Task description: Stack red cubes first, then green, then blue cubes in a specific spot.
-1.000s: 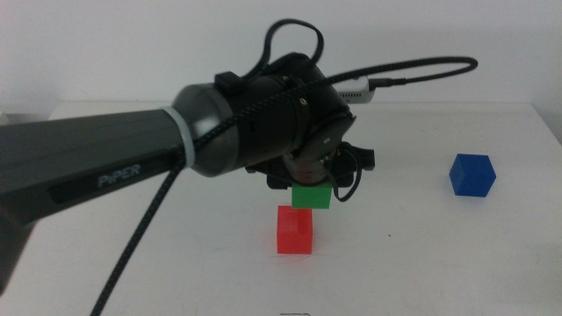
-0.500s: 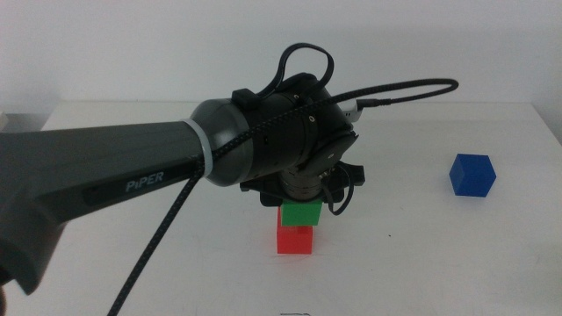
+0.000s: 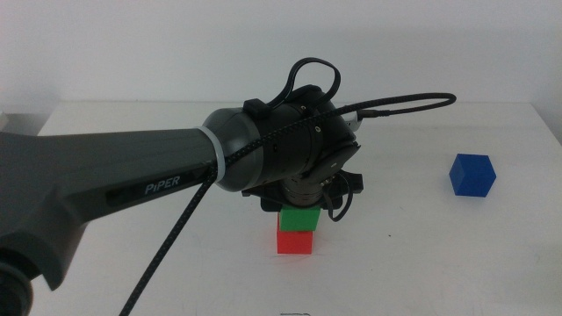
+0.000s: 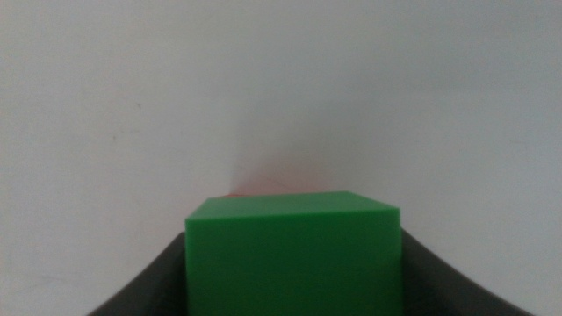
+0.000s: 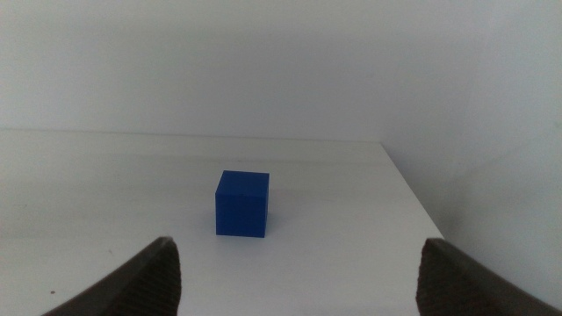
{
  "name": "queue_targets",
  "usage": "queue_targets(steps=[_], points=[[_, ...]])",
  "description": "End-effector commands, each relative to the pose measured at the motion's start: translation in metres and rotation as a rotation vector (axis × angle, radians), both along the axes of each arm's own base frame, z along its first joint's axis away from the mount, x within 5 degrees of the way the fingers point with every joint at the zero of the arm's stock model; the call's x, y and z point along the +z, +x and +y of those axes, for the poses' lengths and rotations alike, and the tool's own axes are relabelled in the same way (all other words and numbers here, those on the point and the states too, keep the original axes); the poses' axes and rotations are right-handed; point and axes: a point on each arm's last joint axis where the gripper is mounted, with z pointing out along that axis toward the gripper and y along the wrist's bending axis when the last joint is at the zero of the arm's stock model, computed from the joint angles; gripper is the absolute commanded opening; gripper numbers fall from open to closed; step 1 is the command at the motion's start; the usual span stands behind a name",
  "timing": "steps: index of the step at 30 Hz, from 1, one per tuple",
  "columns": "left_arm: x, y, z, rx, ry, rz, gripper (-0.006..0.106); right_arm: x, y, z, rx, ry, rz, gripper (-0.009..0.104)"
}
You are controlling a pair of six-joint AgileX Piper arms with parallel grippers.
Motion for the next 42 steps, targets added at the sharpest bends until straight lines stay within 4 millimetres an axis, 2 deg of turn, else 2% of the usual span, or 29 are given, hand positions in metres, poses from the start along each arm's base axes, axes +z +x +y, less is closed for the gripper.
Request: queue_targets(steps=[1, 4, 5, 12, 17, 20, 23, 27, 34, 38, 42], points=[[0.027, 0.000, 0.001, -0.008, -0.051, -0.079, 0.029, 0.014, -0.002, 0.000, 0.002, -0.025, -0.117, 0.091], [0.027, 0.000, 0.001, -0.008, -0.050, -0.079, 0.030, 0.014, -0.002, 0.000, 0.002, -0.025, -0.117, 0.091], [0.028, 0.000, 0.001, -0.014, -0.042, -0.085, 0.047, 0.014, -0.002, 0.000, 0.002, -0.025, -0.117, 0.091], [0.028, 0.001, 0.003, -0.017, -0.020, -0.089, 0.070, 0.014, -0.002, 0.000, 0.002, -0.024, -0.117, 0.091], [0.029, 0.000, 0.003, -0.023, -0.019, -0.090, 0.074, 0.014, -0.002, 0.000, 0.002, -0.025, -0.117, 0.091], [0.038, -0.002, 0.006, -0.053, -0.013, -0.102, 0.074, 0.014, -0.002, 0.000, 0.002, -0.025, -0.117, 0.091], [0.061, -0.010, 0.014, -0.078, -0.025, -0.125, 0.079, 0.014, -0.002, 0.000, 0.002, -0.024, -0.117, 0.091], [0.109, -0.027, 0.035, -0.178, -0.013, -0.203, 0.094, 0.014, -0.002, 0.000, 0.002, -0.024, -0.117, 0.091], [0.196, -0.075, 0.086, -0.360, -0.044, -0.396, 0.094, 0.014, -0.002, 0.000, 0.002, -0.024, -0.117, 0.091], [0.223, -0.102, 0.117, -0.404, -0.043, -0.472, 0.094, 0.014, -0.002, 0.000, 0.002, -0.024, -0.117, 0.091], [0.236, -0.141, 0.148, -0.587, -0.075, -0.595, 0.094, 0.014, -0.002, 0.000, 0.002, -0.024, -0.117, 0.091]])
